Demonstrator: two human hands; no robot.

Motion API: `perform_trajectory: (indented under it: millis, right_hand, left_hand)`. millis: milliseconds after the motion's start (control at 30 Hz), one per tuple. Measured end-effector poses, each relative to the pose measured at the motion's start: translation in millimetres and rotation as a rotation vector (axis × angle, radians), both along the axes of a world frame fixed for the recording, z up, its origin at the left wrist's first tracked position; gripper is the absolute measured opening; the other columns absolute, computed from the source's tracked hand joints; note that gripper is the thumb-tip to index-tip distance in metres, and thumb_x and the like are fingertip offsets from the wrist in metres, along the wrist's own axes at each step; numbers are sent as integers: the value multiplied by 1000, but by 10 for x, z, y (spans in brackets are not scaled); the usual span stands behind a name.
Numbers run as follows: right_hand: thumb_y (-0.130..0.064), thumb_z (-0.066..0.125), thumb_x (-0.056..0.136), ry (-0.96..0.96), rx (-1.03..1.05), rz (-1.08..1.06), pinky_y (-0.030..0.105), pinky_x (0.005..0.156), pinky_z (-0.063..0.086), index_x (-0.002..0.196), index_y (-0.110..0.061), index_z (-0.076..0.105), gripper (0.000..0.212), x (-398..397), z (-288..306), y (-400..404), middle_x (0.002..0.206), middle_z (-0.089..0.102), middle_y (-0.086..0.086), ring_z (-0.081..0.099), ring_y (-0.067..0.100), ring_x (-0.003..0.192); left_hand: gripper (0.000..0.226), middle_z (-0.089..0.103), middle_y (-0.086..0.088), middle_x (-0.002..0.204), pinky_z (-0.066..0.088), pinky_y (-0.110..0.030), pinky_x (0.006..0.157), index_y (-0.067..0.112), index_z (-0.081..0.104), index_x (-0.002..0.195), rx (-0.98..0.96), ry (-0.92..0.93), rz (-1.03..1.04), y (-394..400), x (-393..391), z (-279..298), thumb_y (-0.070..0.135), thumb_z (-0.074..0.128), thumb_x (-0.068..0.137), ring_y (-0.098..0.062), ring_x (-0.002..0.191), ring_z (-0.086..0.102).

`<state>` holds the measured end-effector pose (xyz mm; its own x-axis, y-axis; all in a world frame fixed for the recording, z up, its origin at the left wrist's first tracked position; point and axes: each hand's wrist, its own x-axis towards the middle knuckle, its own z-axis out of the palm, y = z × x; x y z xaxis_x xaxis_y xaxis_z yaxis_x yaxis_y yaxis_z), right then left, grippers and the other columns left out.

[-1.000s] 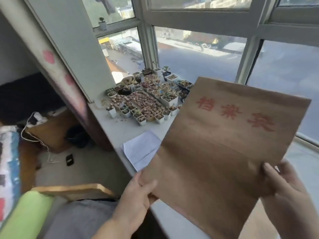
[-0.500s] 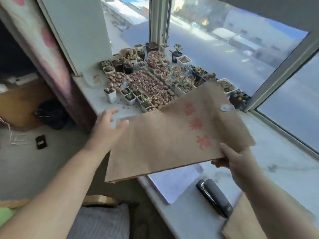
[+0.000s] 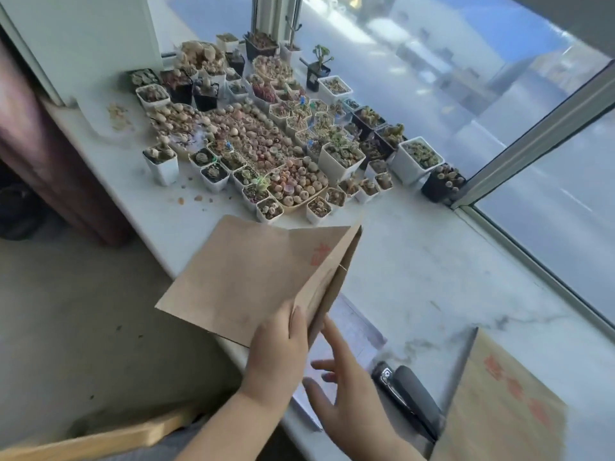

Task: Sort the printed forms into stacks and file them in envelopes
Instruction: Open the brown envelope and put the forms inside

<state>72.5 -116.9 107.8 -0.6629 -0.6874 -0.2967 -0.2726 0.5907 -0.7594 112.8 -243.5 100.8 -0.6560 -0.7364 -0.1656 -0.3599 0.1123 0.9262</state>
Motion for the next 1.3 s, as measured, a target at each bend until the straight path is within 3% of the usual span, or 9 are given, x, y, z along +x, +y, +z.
perform_trajectory:
  millis: [100,200,367,467,600,767,867,1100,1300]
  right_hand:
    - [-11,62,89,-163,77,-450,16,84,48,127,-41,50,50,-193,-334,426,126,62,-12,65,3,97]
    - [-2,51,95,-646,168,-885,46,103,43,118,4,59,25,-448,-625,627,127,54,35,56,43,115]
    - [-9,48,99,-863,196,-1192,40,94,40,115,-3,55,18,-570,-817,584,107,65,17,57,29,99]
    - [-14,57,94,-916,248,-1207,40,95,38,102,-6,60,12,-590,-891,455,96,68,9,59,25,94]
    - [-16,68,89,-911,240,-1245,32,75,43,85,-8,61,11,-603,-952,316,87,67,8,60,21,78]
    - [-9,68,86,-880,135,-1287,45,86,55,90,-5,62,9,-565,-1077,326,91,71,17,68,32,90]
    - [-12,68,87,-960,34,-1262,38,66,57,96,-9,61,12,-567,-1105,368,87,75,12,72,28,83]
    - [-16,61,88,-1304,-181,-978,45,75,57,121,-8,59,34,-716,-1246,504,115,70,16,69,34,101]
    - [-2,59,91,-1107,-223,-799,44,73,59,116,-5,60,24,-726,-1243,400,102,74,14,72,31,90]
  left_hand:
    - [40,34,6,50,31,-21,50,18,37,60,22,-109,8,-134,83,-399,19,43,99,-7,49,37]
    - [35,44,9,58,34,-26,57,24,42,66,106,-224,-115,-91,102,-751,20,40,100,-13,60,44]
    - [26,66,2,98,51,-37,85,18,62,109,264,-274,-221,7,97,-1053,22,37,101,-16,94,60]
    - [28,56,-11,73,48,-35,65,2,56,87,266,-300,-181,-24,93,-1155,21,38,98,-27,70,52]
    - [33,41,2,60,35,-20,55,5,43,68,254,-296,-153,-36,88,-1188,16,41,99,-12,59,40]
    - [25,65,-6,85,45,-35,78,6,63,91,281,-285,-147,-38,96,-1215,16,42,100,-22,86,59]
    - [27,68,-5,105,45,-38,96,6,64,113,296,-283,-144,-55,115,-1218,17,43,100,-20,105,60]
    - [24,74,6,99,47,-28,85,21,69,100,553,-237,-114,-192,151,-1247,18,45,100,-7,97,67]
    - [26,73,5,103,48,-31,88,20,69,106,472,-212,-147,-330,186,-971,15,44,100,-11,101,67]
